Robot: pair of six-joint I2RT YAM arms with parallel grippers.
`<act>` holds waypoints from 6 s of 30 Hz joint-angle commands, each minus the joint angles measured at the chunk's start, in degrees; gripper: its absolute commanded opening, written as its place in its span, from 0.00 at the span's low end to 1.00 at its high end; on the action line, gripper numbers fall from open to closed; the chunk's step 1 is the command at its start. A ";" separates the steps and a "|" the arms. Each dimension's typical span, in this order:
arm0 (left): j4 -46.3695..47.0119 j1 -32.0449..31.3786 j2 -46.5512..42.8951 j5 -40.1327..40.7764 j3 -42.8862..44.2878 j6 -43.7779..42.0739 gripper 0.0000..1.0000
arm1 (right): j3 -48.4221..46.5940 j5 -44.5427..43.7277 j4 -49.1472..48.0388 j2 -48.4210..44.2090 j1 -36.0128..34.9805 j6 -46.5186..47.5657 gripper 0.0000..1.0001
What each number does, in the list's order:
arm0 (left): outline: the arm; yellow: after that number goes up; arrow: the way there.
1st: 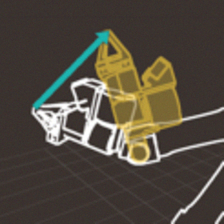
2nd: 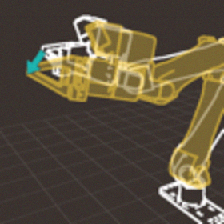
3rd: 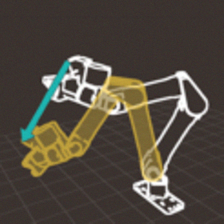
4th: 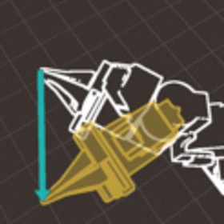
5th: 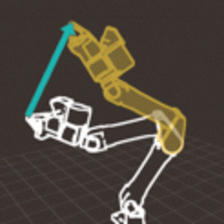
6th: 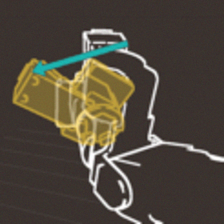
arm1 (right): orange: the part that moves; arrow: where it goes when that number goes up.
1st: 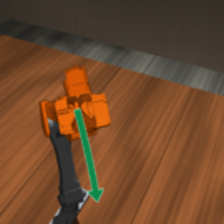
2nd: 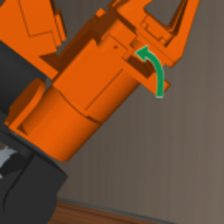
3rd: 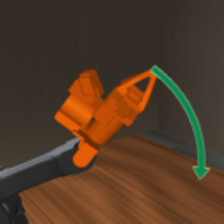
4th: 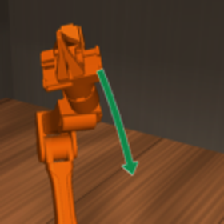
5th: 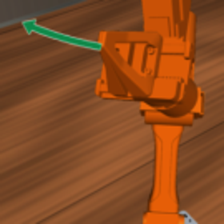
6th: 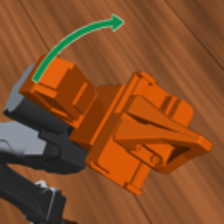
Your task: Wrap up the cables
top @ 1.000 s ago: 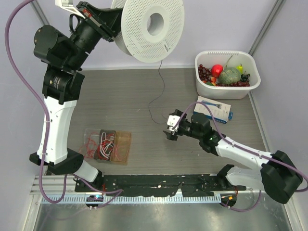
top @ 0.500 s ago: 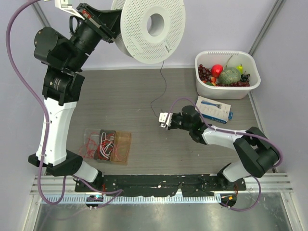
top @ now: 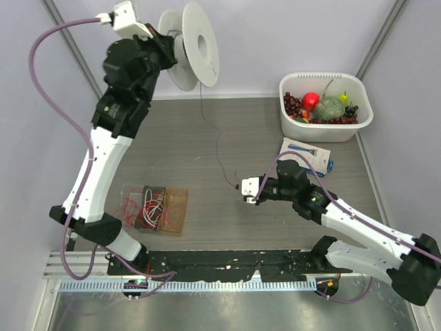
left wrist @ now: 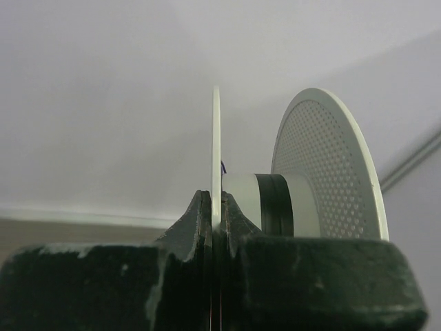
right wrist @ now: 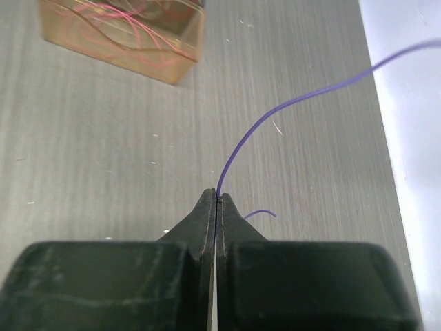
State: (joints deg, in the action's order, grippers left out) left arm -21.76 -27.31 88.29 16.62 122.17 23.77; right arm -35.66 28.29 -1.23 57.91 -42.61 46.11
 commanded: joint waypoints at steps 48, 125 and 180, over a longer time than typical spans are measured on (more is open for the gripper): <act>23.25 4.37 5.84 -4.66 -47.37 -23.59 0.00 | -47.57 -24.34 -5.71 1.50 -6.52 6.19 0.01; 29.50 25.20 -10.86 -32.17 -31.64 45.58 0.00 | -18.39 8.53 14.94 -4.30 27.23 -14.73 0.02; 41.62 12.37 -11.83 -57.93 -45.27 54.46 0.00 | -31.92 27.16 -22.14 15.74 30.92 -93.13 0.74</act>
State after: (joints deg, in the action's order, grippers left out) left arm 14.41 -14.22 76.86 -40.21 73.49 76.53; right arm -64.07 52.77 -18.52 72.88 -10.72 -44.62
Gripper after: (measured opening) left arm 0.048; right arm 0.753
